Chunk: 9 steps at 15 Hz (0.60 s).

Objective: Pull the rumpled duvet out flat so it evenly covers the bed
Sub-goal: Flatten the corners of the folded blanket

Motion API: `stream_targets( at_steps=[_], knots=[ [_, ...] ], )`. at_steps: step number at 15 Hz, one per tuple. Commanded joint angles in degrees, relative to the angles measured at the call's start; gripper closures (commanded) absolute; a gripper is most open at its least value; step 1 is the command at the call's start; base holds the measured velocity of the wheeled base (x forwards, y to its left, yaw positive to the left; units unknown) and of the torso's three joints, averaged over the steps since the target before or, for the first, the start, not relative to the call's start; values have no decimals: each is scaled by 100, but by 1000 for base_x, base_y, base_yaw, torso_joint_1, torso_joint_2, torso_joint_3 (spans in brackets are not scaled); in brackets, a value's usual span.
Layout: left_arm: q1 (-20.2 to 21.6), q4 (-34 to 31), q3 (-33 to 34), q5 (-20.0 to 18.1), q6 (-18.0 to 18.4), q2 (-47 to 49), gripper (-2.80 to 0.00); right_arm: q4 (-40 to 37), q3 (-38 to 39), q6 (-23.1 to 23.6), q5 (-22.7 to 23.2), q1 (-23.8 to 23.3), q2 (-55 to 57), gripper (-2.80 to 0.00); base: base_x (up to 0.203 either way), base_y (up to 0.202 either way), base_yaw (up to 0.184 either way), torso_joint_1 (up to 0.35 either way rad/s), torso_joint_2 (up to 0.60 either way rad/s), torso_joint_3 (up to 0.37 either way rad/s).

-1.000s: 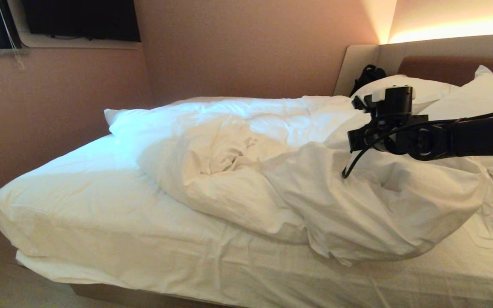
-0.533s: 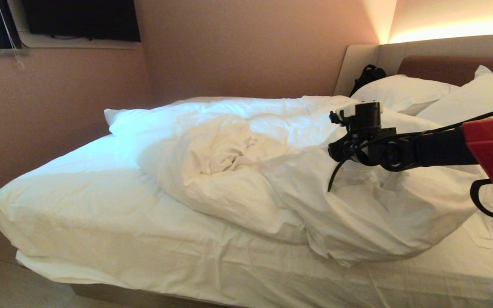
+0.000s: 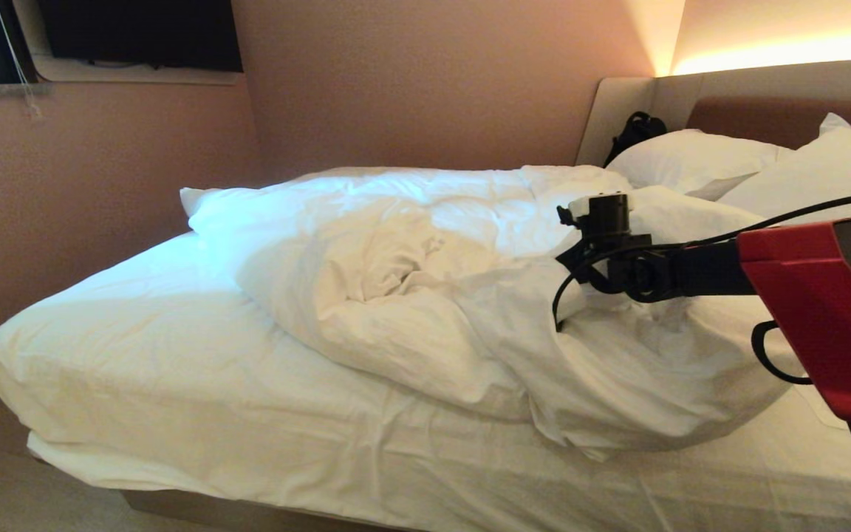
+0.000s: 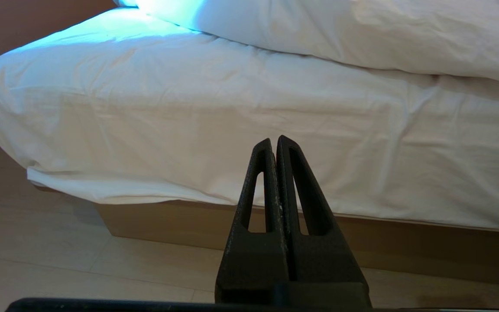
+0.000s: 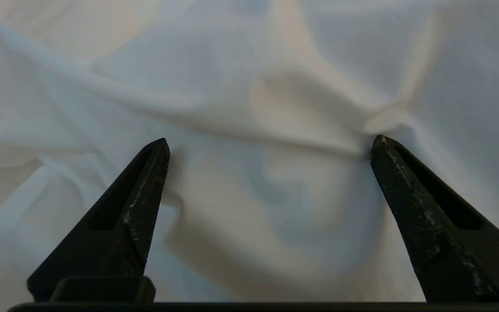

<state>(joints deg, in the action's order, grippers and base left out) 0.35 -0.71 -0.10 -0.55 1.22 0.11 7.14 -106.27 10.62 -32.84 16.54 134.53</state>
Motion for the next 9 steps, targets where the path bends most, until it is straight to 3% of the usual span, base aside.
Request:
stream_targets(
  at_steps=[1,9],
  knots=[
    [8,0,1,0,1,-2,0,-154,-277,11,-56,-98,273,-280,0,0,0,0,0,0],
    [0,0,1,2,1,-2,0,-239,-448,523,-698,-590,288,-280,0,0,0,0,0,0]
  ],
)
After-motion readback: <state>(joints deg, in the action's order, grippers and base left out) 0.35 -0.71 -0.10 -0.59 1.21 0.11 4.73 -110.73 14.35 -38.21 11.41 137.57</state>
